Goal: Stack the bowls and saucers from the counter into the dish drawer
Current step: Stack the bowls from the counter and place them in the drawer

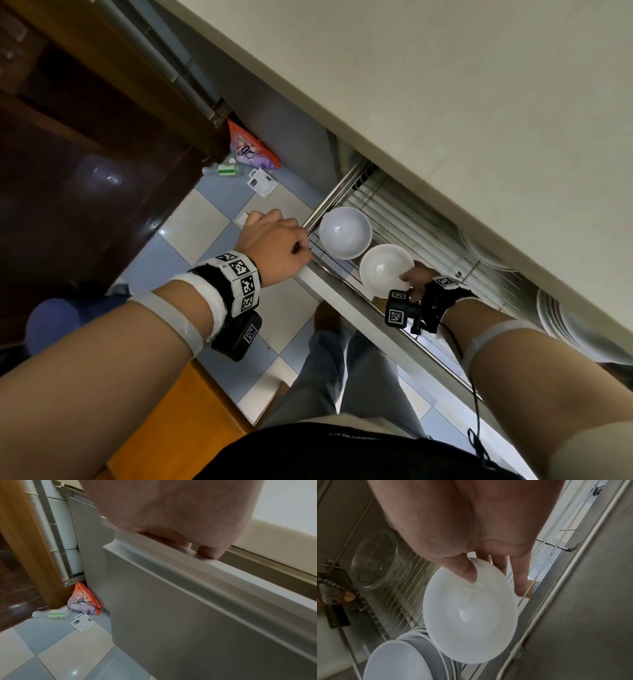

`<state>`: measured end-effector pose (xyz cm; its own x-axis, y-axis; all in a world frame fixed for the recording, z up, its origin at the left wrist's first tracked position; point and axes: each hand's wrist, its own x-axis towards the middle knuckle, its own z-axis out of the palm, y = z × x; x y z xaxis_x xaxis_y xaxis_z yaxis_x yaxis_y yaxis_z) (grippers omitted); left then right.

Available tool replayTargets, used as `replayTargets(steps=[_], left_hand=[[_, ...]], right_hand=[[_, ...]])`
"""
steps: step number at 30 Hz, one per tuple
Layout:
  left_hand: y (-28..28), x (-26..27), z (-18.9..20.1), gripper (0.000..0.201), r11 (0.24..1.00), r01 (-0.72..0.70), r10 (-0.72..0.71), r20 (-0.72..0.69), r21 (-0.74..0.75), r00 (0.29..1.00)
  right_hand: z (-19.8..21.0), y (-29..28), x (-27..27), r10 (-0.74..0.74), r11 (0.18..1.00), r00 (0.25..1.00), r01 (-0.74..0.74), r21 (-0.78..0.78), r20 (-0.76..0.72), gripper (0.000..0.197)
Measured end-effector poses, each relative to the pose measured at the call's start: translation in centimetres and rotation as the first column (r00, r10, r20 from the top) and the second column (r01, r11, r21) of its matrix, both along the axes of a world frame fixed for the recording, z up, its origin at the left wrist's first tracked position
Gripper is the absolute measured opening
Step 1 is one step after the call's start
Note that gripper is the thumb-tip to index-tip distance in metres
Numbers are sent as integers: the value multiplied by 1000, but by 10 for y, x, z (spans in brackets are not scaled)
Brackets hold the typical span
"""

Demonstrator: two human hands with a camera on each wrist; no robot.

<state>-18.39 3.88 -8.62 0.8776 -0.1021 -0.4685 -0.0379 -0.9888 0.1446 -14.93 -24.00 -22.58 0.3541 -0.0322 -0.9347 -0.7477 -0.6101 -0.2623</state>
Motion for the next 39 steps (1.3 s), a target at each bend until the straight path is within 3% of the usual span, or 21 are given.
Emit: replayTargets(steps=[4,6,9,14,18,22,28,33,36,39], left_hand=[[0,1,1,27,1000,12,-12,-7,0,1000],[1,0,1,28,1000,9,-9,-22,1,1000],[-1,2,5,28,1000,5,-3,-67,19,998],[-8,12,21,31,999,-34,40,-240,27,970],[-43,31,54,22,931,-216,92,-383,-296,919],[-104,56,100,15,796,-176,-15,-310,-578,951],[-206,78,147,12,694,-115,-122,-274,-711,954],[-280,79,165,10,695,-73,-181,-272,-715,945],[-320,82,166,5,672,-157,-144,-336,-723,931],[-357,88,163,14,638,-300,-47,-425,-709,904]], right_hand=[[5,-4,2,-60,998,998,60,3,-19,46],[7,-6,-2,-198,980,980,199,26,-23,43],[12,-14,-9,-440,890,893,448,82,-98,43],[62,-30,-18,-494,858,870,488,158,-7,37],[131,-39,-24,-531,823,847,514,240,6,25],[213,-55,-36,-583,781,801,505,368,136,22],[299,-128,-71,-758,651,555,628,427,342,27],[311,-213,-108,-828,530,358,750,395,432,26],[303,-255,-114,-839,486,300,790,374,454,19],[295,-286,-104,-833,489,293,786,378,469,19]])
